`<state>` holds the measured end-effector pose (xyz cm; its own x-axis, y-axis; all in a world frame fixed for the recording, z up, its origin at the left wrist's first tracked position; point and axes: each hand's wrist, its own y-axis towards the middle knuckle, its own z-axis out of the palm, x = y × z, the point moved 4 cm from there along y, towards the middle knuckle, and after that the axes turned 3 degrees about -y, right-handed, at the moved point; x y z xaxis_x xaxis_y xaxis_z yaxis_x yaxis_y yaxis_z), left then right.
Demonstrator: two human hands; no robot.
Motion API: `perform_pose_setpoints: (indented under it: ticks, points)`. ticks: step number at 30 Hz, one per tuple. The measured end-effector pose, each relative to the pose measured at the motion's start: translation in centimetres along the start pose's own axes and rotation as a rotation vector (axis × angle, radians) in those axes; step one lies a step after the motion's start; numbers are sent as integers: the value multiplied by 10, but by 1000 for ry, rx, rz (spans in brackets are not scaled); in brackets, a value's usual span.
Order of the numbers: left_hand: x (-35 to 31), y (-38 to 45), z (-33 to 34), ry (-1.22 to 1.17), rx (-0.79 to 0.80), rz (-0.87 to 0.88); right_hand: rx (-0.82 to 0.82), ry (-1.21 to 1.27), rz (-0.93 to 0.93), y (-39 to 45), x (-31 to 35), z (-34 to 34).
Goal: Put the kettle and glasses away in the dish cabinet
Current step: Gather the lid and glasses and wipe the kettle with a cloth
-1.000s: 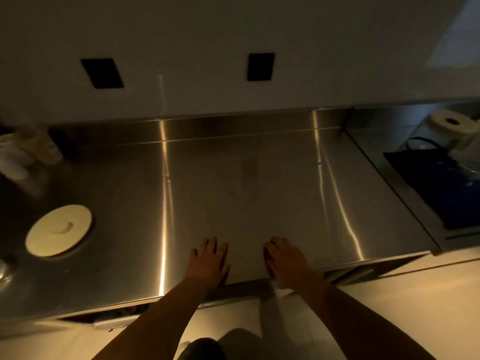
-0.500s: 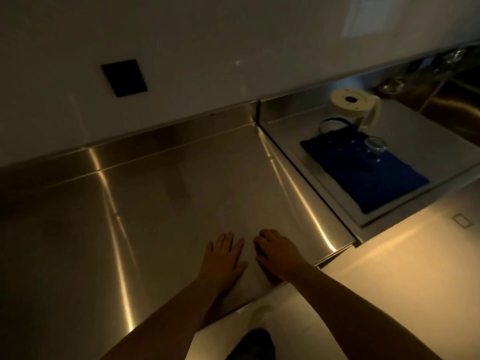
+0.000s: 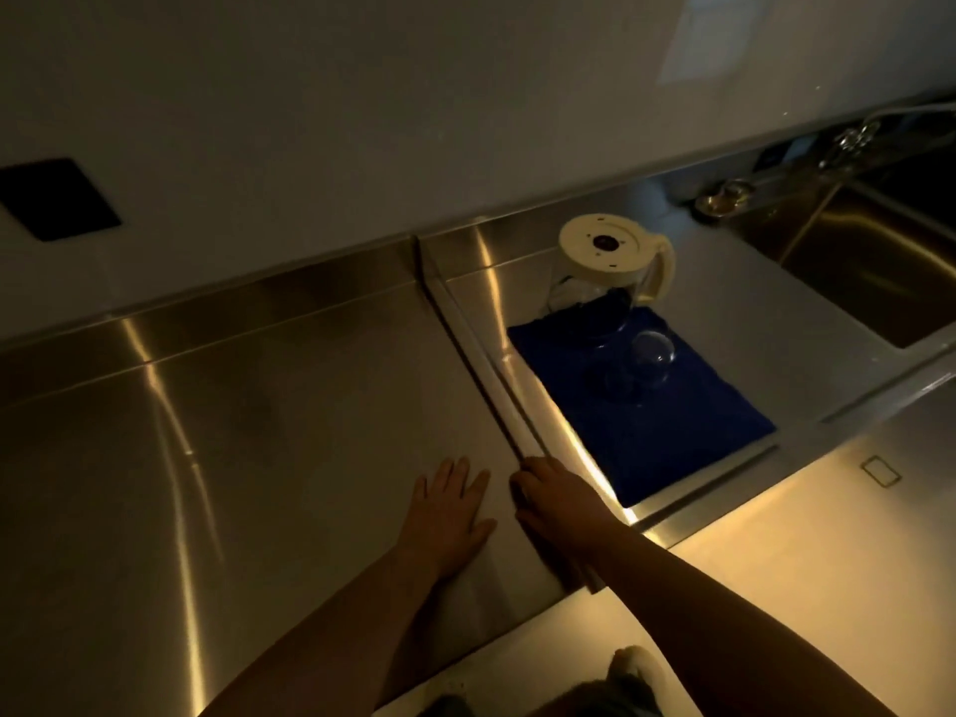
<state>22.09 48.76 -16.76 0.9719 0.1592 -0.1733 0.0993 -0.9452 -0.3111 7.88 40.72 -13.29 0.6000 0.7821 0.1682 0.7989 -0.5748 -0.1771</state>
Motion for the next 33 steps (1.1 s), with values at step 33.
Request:
perform_pose_setpoints:
  ticks: [33]
  points:
    - [-240,138,2,-143,-80,-396,43,-54,-421,-29,-316,-25]
